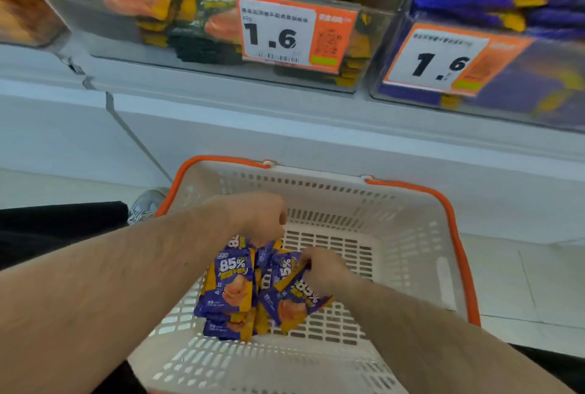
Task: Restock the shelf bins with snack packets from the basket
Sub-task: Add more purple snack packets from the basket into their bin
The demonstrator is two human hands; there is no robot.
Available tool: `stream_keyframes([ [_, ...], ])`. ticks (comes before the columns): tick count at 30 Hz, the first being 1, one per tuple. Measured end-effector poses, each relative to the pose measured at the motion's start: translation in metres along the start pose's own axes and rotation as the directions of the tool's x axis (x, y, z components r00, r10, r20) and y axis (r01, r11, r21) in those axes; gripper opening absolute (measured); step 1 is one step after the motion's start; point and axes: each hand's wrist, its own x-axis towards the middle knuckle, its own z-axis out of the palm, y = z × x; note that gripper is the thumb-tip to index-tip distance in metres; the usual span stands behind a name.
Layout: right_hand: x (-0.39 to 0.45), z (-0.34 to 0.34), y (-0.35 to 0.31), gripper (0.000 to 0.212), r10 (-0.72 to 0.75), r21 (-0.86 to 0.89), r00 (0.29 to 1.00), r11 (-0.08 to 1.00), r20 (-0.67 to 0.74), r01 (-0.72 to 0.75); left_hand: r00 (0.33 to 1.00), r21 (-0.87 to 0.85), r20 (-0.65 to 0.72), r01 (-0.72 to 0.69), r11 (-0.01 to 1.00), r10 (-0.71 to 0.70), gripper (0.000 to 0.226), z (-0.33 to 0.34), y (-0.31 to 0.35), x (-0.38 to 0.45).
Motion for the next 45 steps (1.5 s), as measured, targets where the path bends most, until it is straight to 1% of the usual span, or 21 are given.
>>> stream_keyframes([
  [4,-0.033,-0.064,-0.003,0.034,-0.054,0.065,0.991,0.996,-0.123,0.062,0.997,-0.003,-0.067,-0.034,0.999,0.034,0.041,-0.01,0.019,-0.01],
  [8,-0.082,-0.132,-0.018,0.028,-0.117,0.024,0.963,0.992,-0.242,0.126,0.988,-0.088,-0.123,-0.104,0.991,0.092,0.049,-0.024,0.042,-0.022],
  [11,-0.116,-0.172,-0.026,0.023,-0.174,0.04,0.929,0.98,-0.326,0.197,0.95,-0.187,-0.229,-0.257,0.948,0.212,0.017,-0.036,0.062,-0.028],
  [14,-0.139,-0.194,-0.03,0.018,-0.189,0.075,0.87,0.965,-0.456,0.25,0.902,-0.252,-0.36,-0.342,0.905,0.24,0.035,-0.046,0.082,-0.039],
  [16,-0.152,-0.2,-0.028,0.027,-0.117,0.058,0.768,0.979,-0.629,0.197,0.852,-0.305,-0.473,-0.397,0.866,0.224,0.034,-0.049,0.094,-0.045],
  [17,-0.161,-0.201,-0.026,0.036,-0.08,0.014,0.663,0.991,-0.744,0.135,0.822,-0.347,-0.533,-0.43,0.833,0.202,0.035,-0.051,0.099,-0.048],
  [19,-0.182,-0.197,-0.023,0.041,-0.117,-0.082,0.382,0.991,-0.917,0.108,0.76,-0.461,-0.636,-0.514,0.724,0.135,0.033,-0.052,0.111,-0.054],
  [20,-0.193,-0.195,-0.025,0.041,-0.16,-0.127,0.278,0.983,-0.947,0.132,0.741,-0.528,-0.665,-0.553,0.644,0.091,0.024,-0.052,0.117,-0.056],
  [21,-0.204,-0.194,-0.027,0.043,-0.18,-0.146,0.25,0.978,-0.951,0.15,0.73,-0.587,-0.681,-0.585,0.559,0.049,0.017,-0.053,0.124,-0.061],
  [22,-0.213,-0.194,-0.029,0.047,-0.17,-0.13,0.285,0.98,-0.943,0.153,0.731,-0.641,-0.682,-0.609,0.467,0.019,0.018,-0.055,0.13,-0.066],
  [24,-0.225,-0.194,-0.032,0.056,-0.098,-0.028,0.435,0.986,-0.895,0.164,0.75,-0.724,-0.661,-0.635,0.271,-0.008,0.017,-0.06,0.143,-0.076],
  [25,-0.23,-0.196,-0.034,0.059,-0.079,0.014,0.472,0.982,-0.878,0.189,0.766,-0.754,-0.642,-0.627,0.196,-0.02,0.021,-0.064,0.149,-0.079],
  [29,-0.246,-0.215,-0.037,0.055,-0.066,0.103,0.447,0.934,-0.892,0.343,0.799,-0.799,-0.602,-0.601,0.032,-0.011,0.026,-0.085,0.169,-0.094],
  [33,-0.256,-0.235,-0.035,0.069,-0.079,0.093,0.471,0.939,-0.878,0.33,0.768,-0.767,-0.64,-0.639,-0.052,-0.003,0.023,-0.108,0.187,-0.099],
  [38,-0.258,-0.251,-0.034,0.073,-0.065,0.053,0.346,0.946,-0.936,0.319,0.711,-0.711,-0.703,-0.702,0.046,-0.02,0.02,-0.129,0.212,-0.098],
  [40,-0.257,-0.258,-0.032,0.078,-0.052,0.054,0.308,0.944,-0.95,0.327,0.669,-0.668,-0.742,-0.736,0.11,-0.029,0.011,-0.134,0.217,-0.099],
  [41,-0.257,-0.263,-0.03,0.082,-0.048,0.047,0.274,0.943,-0.96,0.33,0.603,-0.601,-0.796,-0.778,0.18,-0.05,0.013,-0.137,0.217,-0.098],
  [42,-0.256,-0.271,-0.026,0.087,-0.052,0.02,0.223,0.95,-0.974,0.31,0.473,-0.464,-0.879,-0.819,0.336,-0.06,0.018,-0.139,0.213,-0.098],
  [43,-0.253,-0.28,-0.02,0.091,-0.061,-0.015,0.17,0.965,-0.984,0.261,0.27,-0.246,-0.962,-0.798,0.549,-0.038,0.019,-0.143,0.206,-0.096],
  [44,-0.25,-0.291,-0.012,0.094,-0.066,-0.039,0.135,0.981,-0.989,0.191,0.073,-0.031,-0.997,-0.681,0.731,0.026,0.023,-0.146,0.198,-0.09],
  [45,-0.246,-0.303,-0.003,0.095,-0.055,-0.041,0.129,0.993,-0.99,0.114,-0.022,0.089,-0.996,-0.513,0.854,0.09,0.035,-0.149,0.188,-0.081],
])
